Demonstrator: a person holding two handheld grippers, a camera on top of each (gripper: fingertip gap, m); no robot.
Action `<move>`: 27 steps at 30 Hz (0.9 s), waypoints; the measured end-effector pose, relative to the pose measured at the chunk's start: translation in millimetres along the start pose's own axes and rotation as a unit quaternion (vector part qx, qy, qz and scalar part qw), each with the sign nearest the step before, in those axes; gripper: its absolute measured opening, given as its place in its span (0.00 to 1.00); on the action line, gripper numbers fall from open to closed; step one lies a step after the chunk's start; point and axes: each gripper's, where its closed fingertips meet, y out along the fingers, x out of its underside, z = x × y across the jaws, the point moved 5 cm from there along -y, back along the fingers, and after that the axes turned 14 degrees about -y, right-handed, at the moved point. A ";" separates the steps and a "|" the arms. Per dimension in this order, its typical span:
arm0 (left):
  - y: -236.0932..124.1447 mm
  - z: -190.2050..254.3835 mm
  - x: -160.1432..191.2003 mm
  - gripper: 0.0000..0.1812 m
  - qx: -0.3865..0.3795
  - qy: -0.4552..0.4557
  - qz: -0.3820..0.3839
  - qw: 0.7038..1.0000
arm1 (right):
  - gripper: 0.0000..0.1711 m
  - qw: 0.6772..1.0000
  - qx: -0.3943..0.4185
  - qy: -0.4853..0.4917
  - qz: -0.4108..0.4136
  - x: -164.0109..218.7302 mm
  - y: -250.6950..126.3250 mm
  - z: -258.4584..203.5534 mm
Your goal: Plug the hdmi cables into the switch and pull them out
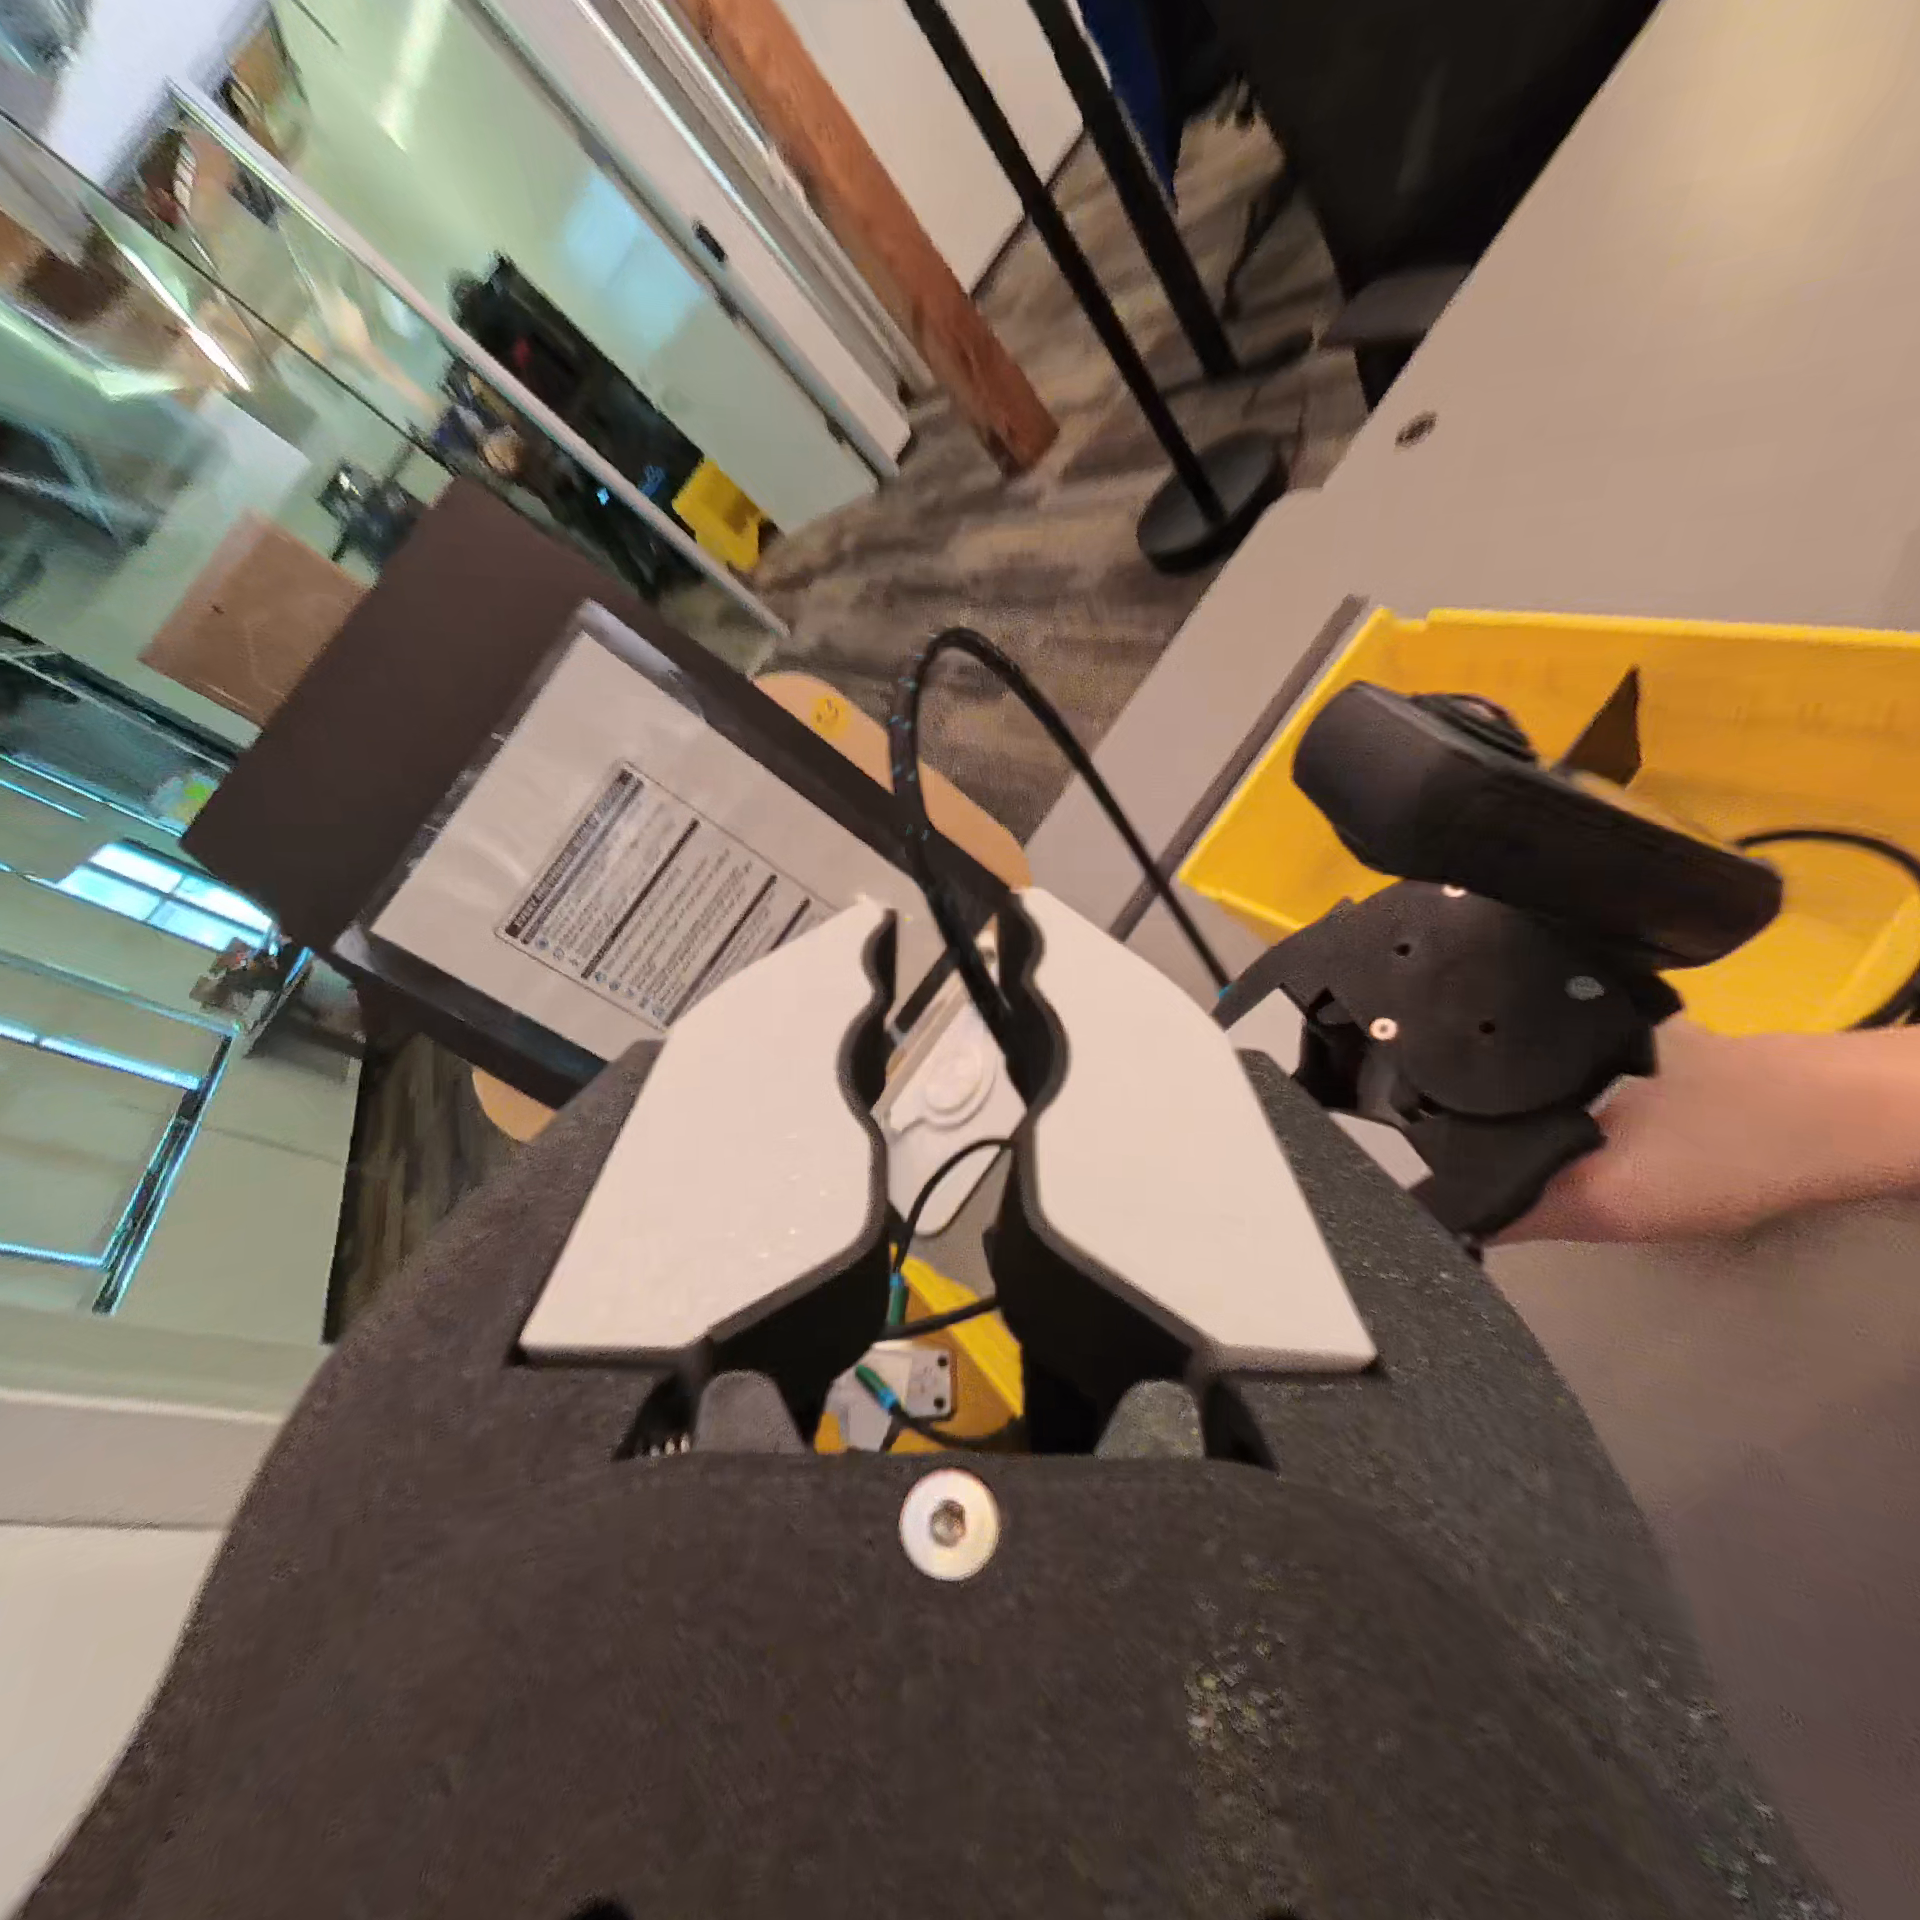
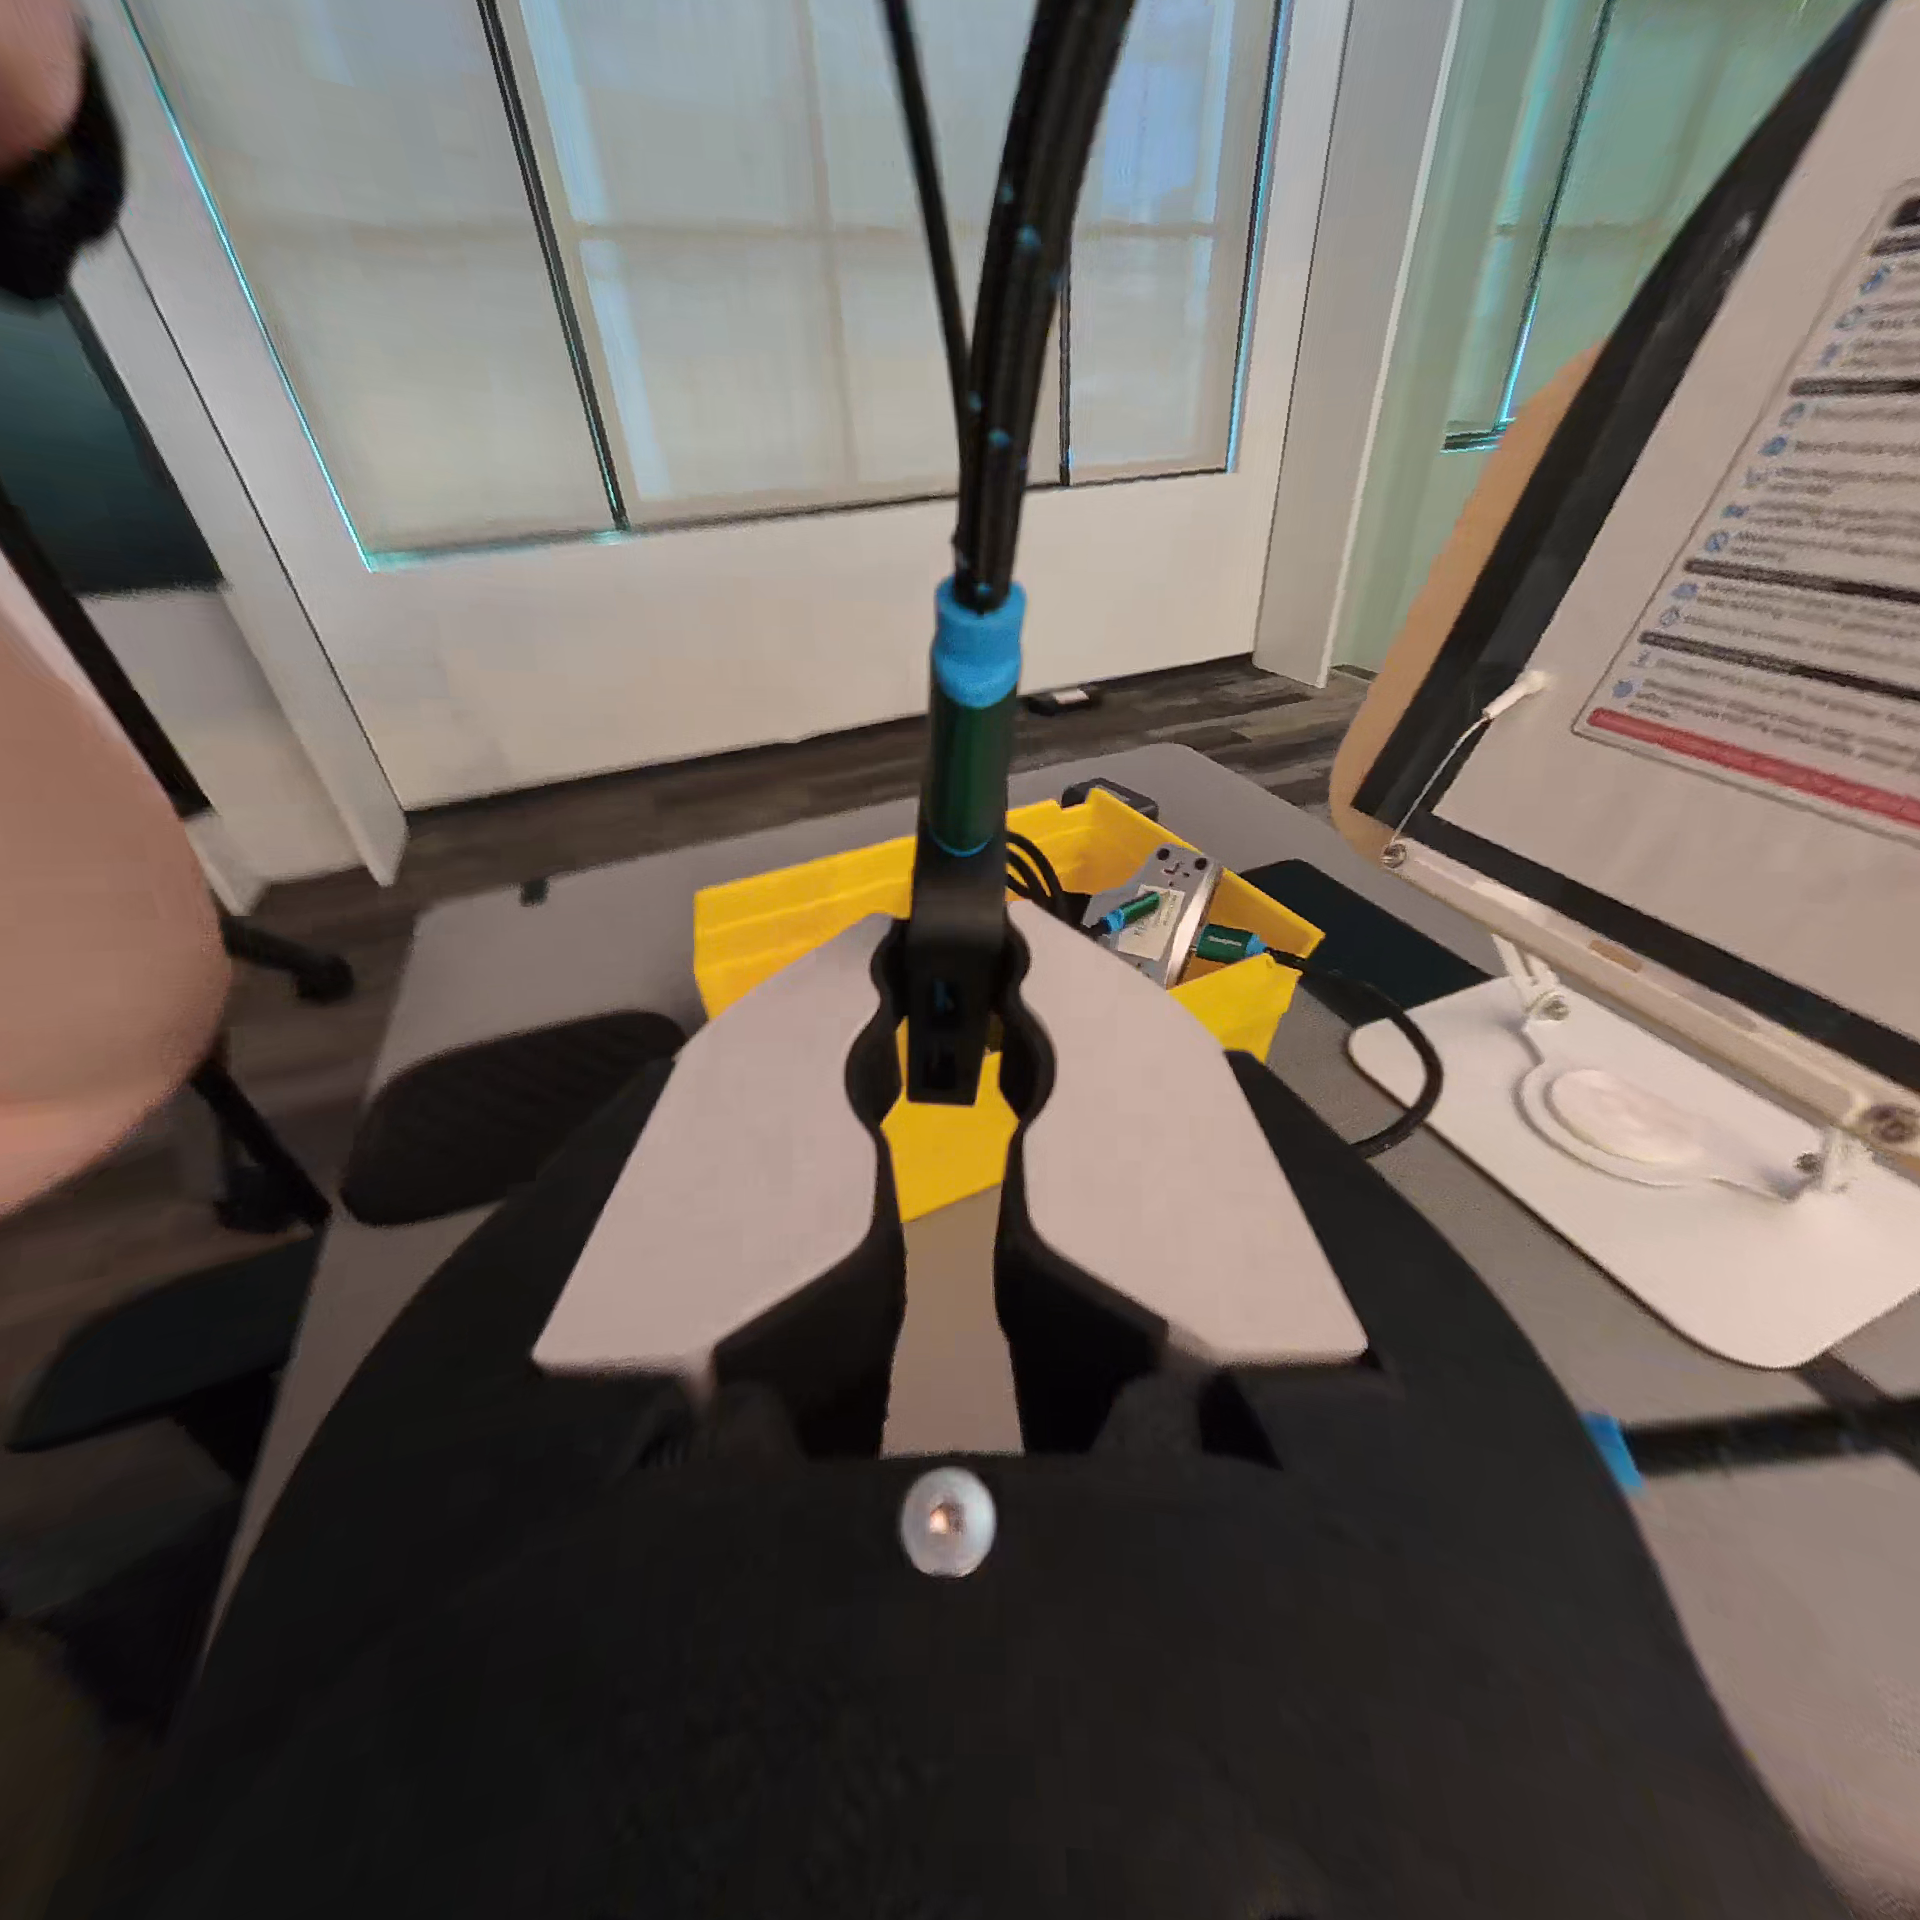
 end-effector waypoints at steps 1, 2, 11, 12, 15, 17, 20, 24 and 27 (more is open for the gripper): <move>-5.1 0.7 -0.9 0.13 0.002 -0.009 0.015 1.000 | 0.09 1.000 -0.002 0.021 0.012 1.0 -2.4 6.2; -11.2 1.6 -0.3 0.15 0.007 -0.016 0.030 0.999 | 0.09 0.999 -0.006 0.040 0.024 1.7 -4.8 11.8; -48.3 -5.2 93.5 0.20 0.031 -0.168 0.149 0.974 | 0.09 0.982 -0.097 0.008 0.162 -26.6 -32.8 14.4; -46.0 -4.4 105.7 0.20 0.052 -0.179 0.155 0.970 | 0.09 0.979 -0.115 -0.008 0.166 -29.1 -35.3 10.7; -37.3 4.3 126.9 0.30 0.145 -0.174 0.176 0.958 | 0.09 0.959 -0.184 -0.077 0.201 -35.6 -46.4 -6.6; -34.7 10.6 128.4 0.35 0.204 -0.169 0.196 0.944 | 0.08 0.942 -0.217 -0.131 0.218 -36.6 -53.0 -18.7; -36.4 26.0 120.3 0.39 0.291 -0.152 0.218 0.919 | 0.09 0.931 -0.225 -0.197 0.206 -33.0 -53.4 -28.9; -28.9 40.8 115.5 0.36 0.290 -0.064 0.217 0.930 | 0.09 0.916 -0.239 -0.244 0.208 -25.9 -52.6 -36.3; -18.9 49.6 116.2 0.32 0.266 -0.003 0.197 0.944 | 0.09 0.909 -0.251 -0.272 0.189 -18.9 -51.5 -39.4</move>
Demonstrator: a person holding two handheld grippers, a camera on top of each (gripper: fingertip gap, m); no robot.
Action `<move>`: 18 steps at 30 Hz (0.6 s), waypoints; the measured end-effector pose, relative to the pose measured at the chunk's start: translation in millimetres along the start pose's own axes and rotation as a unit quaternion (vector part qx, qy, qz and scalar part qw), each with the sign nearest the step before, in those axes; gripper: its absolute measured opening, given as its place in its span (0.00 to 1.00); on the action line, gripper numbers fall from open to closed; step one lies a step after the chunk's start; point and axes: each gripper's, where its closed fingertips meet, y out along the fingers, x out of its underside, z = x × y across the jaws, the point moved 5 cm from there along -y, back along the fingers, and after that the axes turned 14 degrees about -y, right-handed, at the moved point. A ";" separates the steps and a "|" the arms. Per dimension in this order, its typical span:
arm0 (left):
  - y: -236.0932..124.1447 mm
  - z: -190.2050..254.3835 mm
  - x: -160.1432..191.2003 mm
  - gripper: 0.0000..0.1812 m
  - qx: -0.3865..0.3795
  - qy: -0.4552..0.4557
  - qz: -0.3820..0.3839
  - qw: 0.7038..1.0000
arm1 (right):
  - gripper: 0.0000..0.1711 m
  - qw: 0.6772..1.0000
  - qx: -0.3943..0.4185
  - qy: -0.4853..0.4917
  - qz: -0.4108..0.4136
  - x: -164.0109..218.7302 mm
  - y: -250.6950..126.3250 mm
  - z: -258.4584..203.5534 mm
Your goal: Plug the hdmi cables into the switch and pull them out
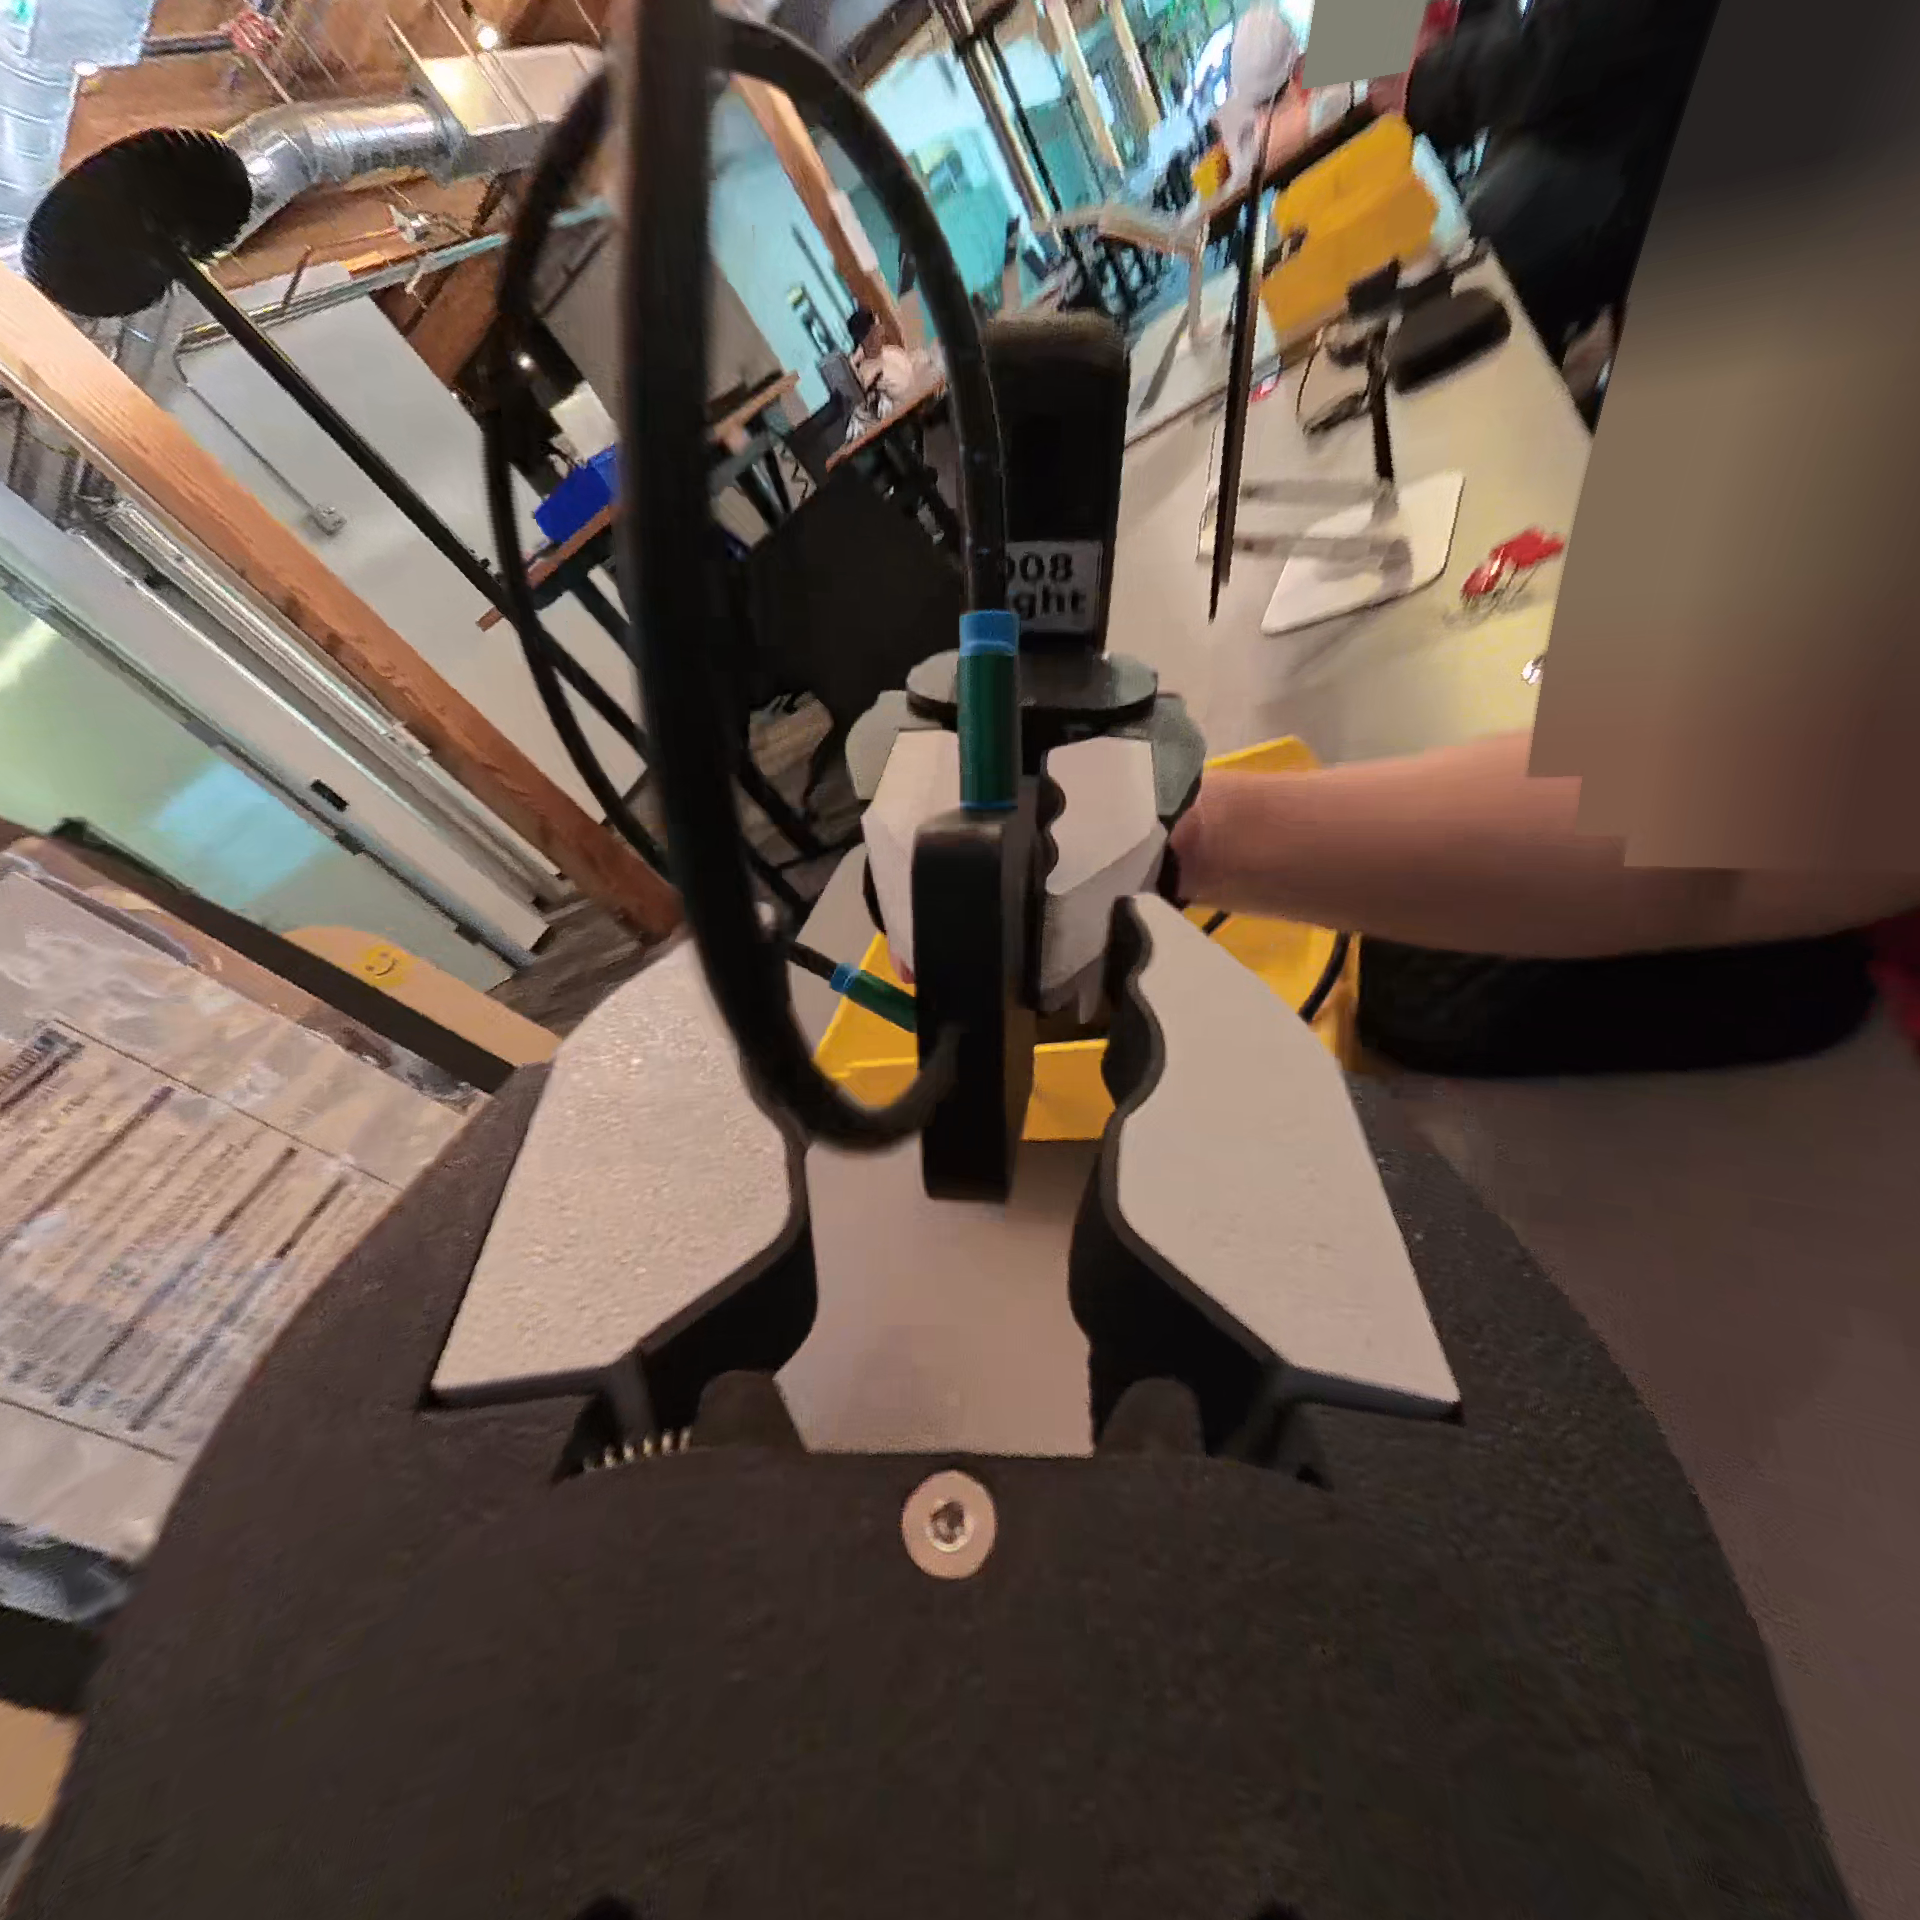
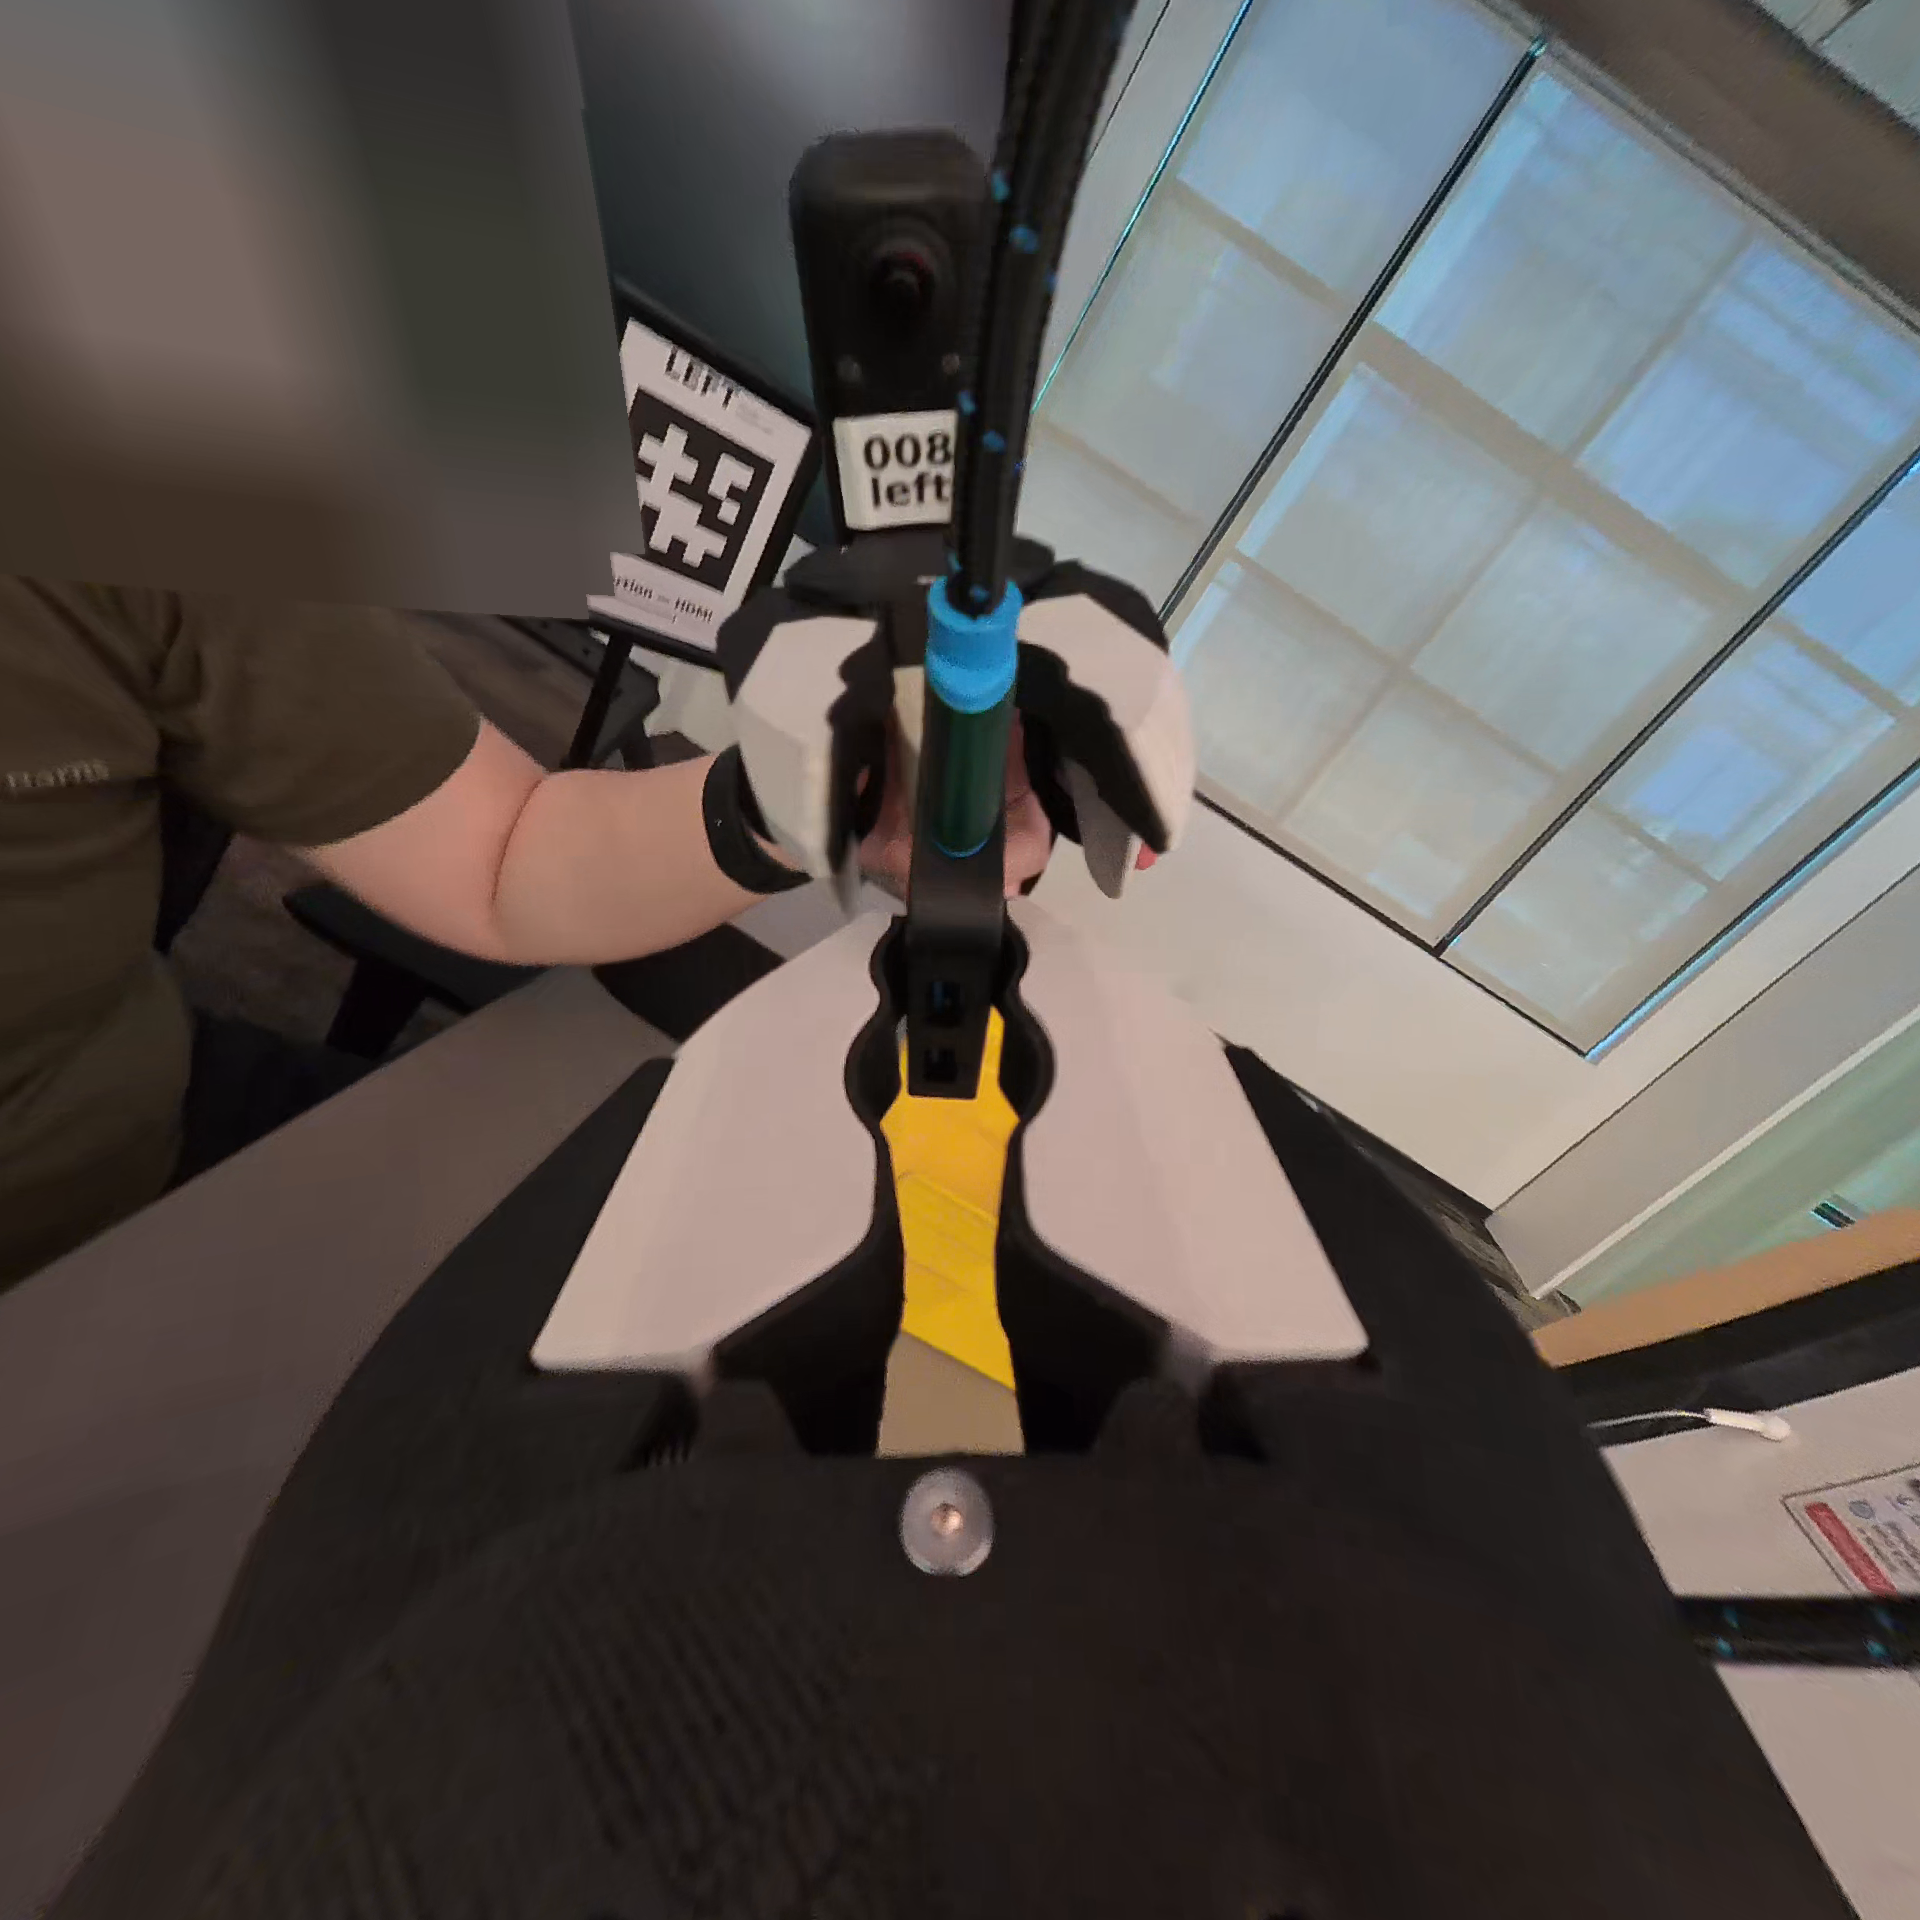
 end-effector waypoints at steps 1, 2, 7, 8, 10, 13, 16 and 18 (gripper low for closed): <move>2.4 1.6 1.6 0.26 0.001 0.018 -0.008 1.000 | 0.09 1.000 -0.007 -0.010 -0.009 1.7 0.0 -2.0; 4.1 3.3 2.8 0.21 0.003 0.035 -0.011 0.999 | 0.09 1.000 -0.010 -0.023 -0.017 3.3 -0.3 -3.5; 9.5 8.4 10.9 0.11 0.019 0.084 -0.022 0.996 | 0.09 0.996 -0.006 -0.078 -0.032 6.7 -2.8 -6.5; 10.6 9.0 13.3 0.10 0.022 0.092 -0.025 0.995 | 0.09 0.995 -0.007 -0.088 -0.035 8.0 -2.7 -7.5; 12.4 9.1 17.5 0.10 0.022 0.108 -0.028 0.994 | 0.09 0.993 -0.006 -0.107 -0.045 11.5 -2.6 -8.6; 12.7 8.2 21.7 0.11 0.015 0.141 -0.028 0.989 | 0.09 0.992 -0.004 -0.114 -0.045 15.7 -2.0 -9.2; 12.6 8.0 26.2 0.08 0.014 0.164 -0.043 0.985 | 0.09 0.992 0.005 -0.117 -0.052 22.7 0.0 -8.3; 12.9 5.0 30.0 0.08 0.002 0.173 -0.055 0.983 | 0.11 0.990 0.027 -0.118 -0.068 29.8 0.3 -4.0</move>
